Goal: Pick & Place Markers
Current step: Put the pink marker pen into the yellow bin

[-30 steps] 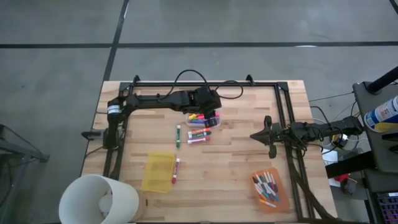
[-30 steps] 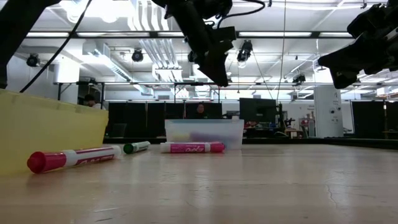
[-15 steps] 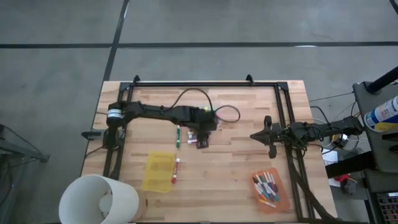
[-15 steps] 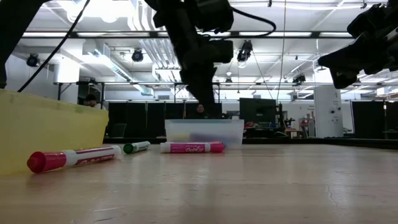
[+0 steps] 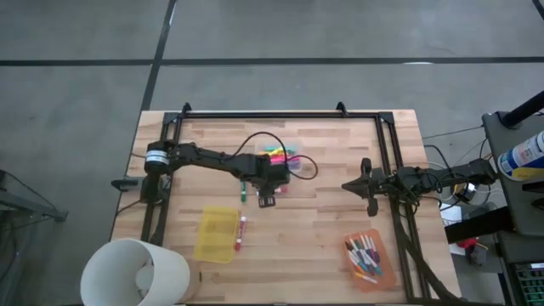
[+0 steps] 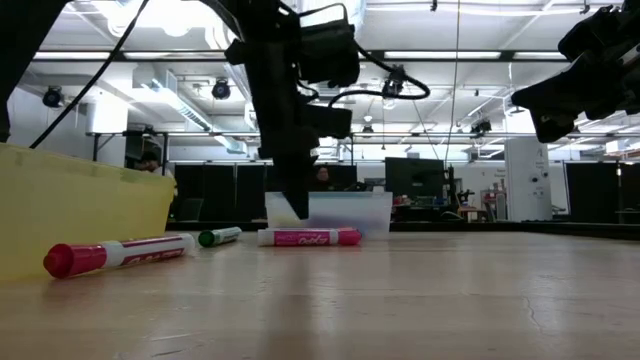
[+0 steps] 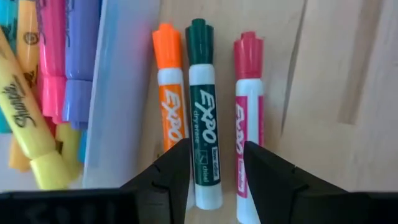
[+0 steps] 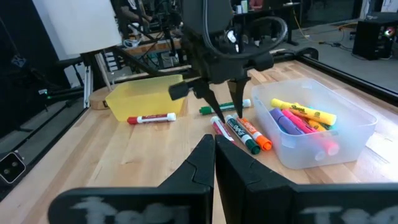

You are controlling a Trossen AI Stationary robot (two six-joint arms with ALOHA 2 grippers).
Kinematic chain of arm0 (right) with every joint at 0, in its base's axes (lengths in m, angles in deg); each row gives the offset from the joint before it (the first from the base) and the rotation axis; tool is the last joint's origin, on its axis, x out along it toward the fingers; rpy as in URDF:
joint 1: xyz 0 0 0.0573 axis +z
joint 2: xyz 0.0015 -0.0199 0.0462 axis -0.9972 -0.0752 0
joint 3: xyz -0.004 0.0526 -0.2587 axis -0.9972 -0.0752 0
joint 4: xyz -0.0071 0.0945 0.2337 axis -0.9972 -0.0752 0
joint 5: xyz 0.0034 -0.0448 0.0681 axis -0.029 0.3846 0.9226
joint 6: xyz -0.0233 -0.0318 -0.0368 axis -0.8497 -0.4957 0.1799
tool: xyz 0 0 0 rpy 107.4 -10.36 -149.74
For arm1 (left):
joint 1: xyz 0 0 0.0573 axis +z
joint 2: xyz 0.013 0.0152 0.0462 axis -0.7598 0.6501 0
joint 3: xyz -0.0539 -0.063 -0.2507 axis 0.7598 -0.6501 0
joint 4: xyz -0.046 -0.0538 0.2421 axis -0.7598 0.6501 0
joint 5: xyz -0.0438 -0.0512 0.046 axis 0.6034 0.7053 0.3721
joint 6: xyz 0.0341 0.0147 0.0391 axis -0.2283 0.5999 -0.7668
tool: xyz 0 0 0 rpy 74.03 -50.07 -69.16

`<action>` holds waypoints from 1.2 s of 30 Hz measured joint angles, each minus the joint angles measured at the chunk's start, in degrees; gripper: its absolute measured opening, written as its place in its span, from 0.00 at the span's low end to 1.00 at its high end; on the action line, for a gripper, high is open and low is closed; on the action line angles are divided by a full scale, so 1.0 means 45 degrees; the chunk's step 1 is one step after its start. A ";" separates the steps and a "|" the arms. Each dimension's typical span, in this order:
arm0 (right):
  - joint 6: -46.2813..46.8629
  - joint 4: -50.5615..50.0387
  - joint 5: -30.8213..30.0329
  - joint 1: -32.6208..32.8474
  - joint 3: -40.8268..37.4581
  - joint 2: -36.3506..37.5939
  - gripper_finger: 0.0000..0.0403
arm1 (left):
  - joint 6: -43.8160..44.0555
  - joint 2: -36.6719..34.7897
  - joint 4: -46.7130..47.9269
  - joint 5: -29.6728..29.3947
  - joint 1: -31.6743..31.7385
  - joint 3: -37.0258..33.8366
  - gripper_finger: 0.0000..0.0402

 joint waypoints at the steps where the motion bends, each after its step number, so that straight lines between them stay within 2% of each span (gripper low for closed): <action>1: -0.0001 0.0000 0.0001 -0.0001 0.0000 0.0002 0.02 | 0.0076 0.0000 -0.0137 0.0005 0.0005 -0.0133 0.36; 17: 0.0000 0.0000 0.0003 0.0000 0.0000 0.0003 0.02 | 0.0593 0.0001 -0.1442 0.0159 -0.0530 -0.1652 0.36; 24: 0.0000 -0.0001 0.0004 0.0000 0.0000 0.0004 0.02 | 0.1464 -0.0044 -0.1823 0.0500 -0.0540 -0.2022 0.36; 28: 0.0000 0.0000 0.0000 0.0000 0.0000 0.0004 0.02 | 0.1687 -0.0022 -0.1699 0.0573 -0.0556 -0.1833 0.29; 33: -0.0005 -0.0002 0.0002 0.0000 0.0000 0.0005 0.02 | 0.1814 0.0029 -0.1773 0.0728 -0.0590 -0.1371 0.13; 36: -0.0005 -0.0002 0.0005 -0.0002 0.0000 0.0000 0.02 | 0.1819 0.0029 -0.1399 0.0902 -0.0620 -0.0958 0.11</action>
